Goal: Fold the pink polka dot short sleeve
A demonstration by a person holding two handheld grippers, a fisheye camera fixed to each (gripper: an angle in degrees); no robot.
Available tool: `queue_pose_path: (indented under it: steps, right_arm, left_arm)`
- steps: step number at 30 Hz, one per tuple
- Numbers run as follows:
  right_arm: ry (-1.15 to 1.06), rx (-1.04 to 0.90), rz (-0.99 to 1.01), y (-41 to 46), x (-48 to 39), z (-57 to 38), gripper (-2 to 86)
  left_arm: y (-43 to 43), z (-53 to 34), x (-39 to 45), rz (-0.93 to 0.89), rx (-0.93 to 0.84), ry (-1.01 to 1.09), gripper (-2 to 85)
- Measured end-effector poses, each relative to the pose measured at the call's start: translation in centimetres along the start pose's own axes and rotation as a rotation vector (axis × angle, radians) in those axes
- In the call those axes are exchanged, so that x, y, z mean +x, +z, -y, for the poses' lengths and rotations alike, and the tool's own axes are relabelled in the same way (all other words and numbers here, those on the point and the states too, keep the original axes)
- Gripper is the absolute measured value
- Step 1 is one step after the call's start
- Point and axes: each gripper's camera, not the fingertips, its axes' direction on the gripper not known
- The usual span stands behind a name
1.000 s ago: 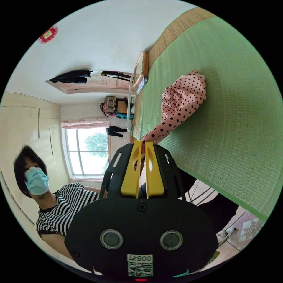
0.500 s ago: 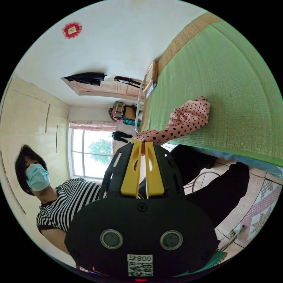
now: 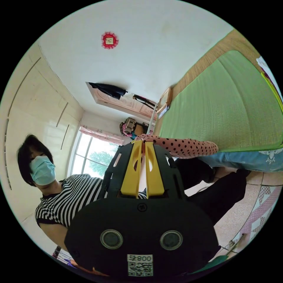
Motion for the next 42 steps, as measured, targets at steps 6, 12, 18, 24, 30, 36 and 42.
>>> queue_pose_path:
  steps: [6, 12, 18, 24, 30, 36, 42]
  right_arm:
    - [-0.022, 0.071, -0.029, -7.1, -3.3, -1.8, 1.4]
    - [0.007, 0.129, -0.087, -15.1, -3.8, 0.8, 1.4]
    - [-0.082, 0.195, -0.184, -25.5, -7.0, 9.2, 1.4]
    - [-0.19, 0.29, -0.31, -38.4, -12.4, 17.1, 1.3]
    - [-0.085, 0.317, -0.506, -50.0, -10.9, 18.0, 1.3]
    - [0.314, 0.267, -0.544, -57.7, 0.7, 14.3, 1.4]
    - [0.366, 0.235, -0.51, -61.5, 3.7, 13.1, 1.4]
  left_arm:
    - [10.0, 1.9, 1.0, -0.014, -0.084, 0.009, 2.5]
    - [22.4, 6.6, 0.5, 0.015, -0.164, 0.006, 2.5]
    - [38.0, 14.0, 1.9, 0.014, -0.221, 0.097, 2.5]
    - [56.3, 19.6, 5.6, -0.011, -0.309, 0.309, 2.4]
    - [72.1, 19.9, 1.1, 0.09, -0.477, 0.356, 2.5]
    - [82.1, 17.3, -12.8, 0.321, -0.611, 0.055, 2.6]
    - [88.3, 16.0, -16.1, 0.354, -0.682, 0.038, 2.7]
